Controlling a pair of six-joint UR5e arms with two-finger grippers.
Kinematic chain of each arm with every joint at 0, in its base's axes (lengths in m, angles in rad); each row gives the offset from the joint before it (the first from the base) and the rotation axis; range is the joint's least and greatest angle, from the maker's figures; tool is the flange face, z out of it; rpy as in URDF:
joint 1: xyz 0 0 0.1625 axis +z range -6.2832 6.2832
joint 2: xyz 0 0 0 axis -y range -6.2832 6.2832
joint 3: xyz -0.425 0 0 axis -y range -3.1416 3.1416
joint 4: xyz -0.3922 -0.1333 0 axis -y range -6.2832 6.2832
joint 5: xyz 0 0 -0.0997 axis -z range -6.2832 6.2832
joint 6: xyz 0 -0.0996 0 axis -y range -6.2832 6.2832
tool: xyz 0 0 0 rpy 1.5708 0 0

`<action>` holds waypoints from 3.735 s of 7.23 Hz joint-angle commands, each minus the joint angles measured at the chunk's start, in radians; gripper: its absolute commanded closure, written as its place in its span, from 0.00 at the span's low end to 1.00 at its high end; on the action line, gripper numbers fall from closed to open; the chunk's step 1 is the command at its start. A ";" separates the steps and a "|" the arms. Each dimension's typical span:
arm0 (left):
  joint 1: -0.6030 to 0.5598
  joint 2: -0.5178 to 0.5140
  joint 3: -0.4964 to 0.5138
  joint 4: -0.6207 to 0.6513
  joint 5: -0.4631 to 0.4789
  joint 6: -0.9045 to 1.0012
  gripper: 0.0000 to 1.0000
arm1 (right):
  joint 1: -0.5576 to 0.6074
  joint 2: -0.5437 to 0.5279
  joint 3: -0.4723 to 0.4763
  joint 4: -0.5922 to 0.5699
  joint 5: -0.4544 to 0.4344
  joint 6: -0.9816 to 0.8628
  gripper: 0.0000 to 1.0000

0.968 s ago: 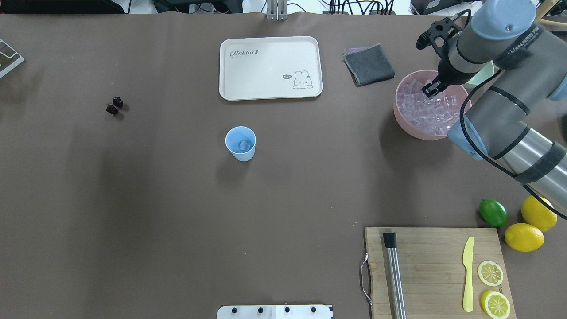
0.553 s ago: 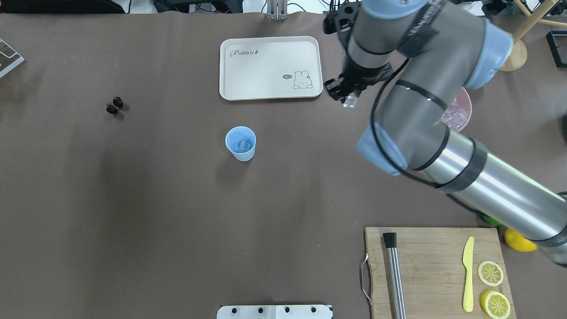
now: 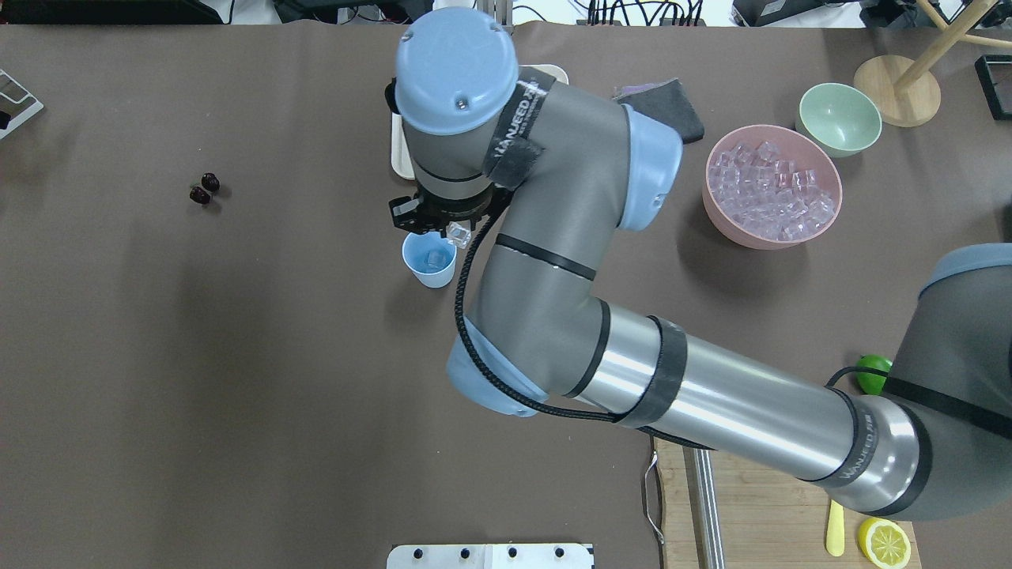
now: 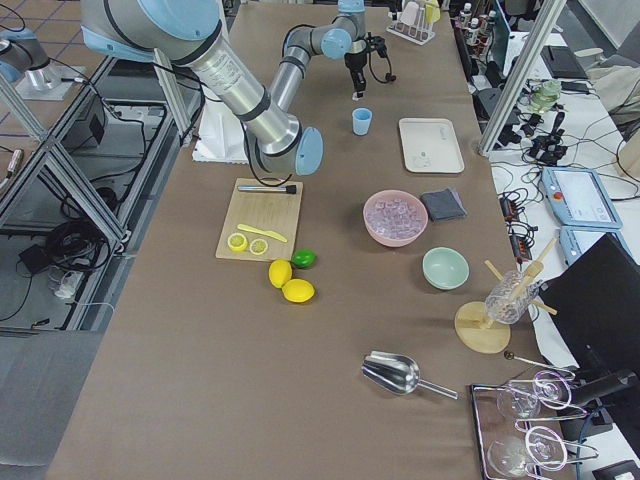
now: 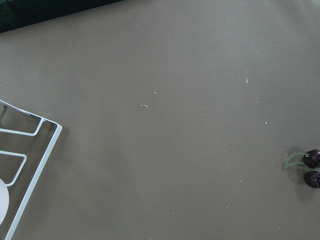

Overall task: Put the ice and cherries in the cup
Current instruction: 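Carry the second ice cube with the right gripper over the cup, then release the ice into the cup and withdraw the right gripper, then lower the left gripper onto the dark cherries and grasp their stems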

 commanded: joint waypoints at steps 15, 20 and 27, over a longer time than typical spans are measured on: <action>0.255 -0.130 -0.008 -0.052 0.117 -0.306 0.03 | 0.285 -0.392 0.040 0.248 0.181 -0.437 0.02; 0.357 -0.188 0.068 -0.076 0.259 -0.326 0.03 | 0.632 -0.778 0.192 0.368 0.487 -0.756 0.02; 0.441 -0.191 0.147 -0.141 0.349 -0.362 0.23 | 0.794 -0.952 0.220 0.370 0.557 -1.049 0.02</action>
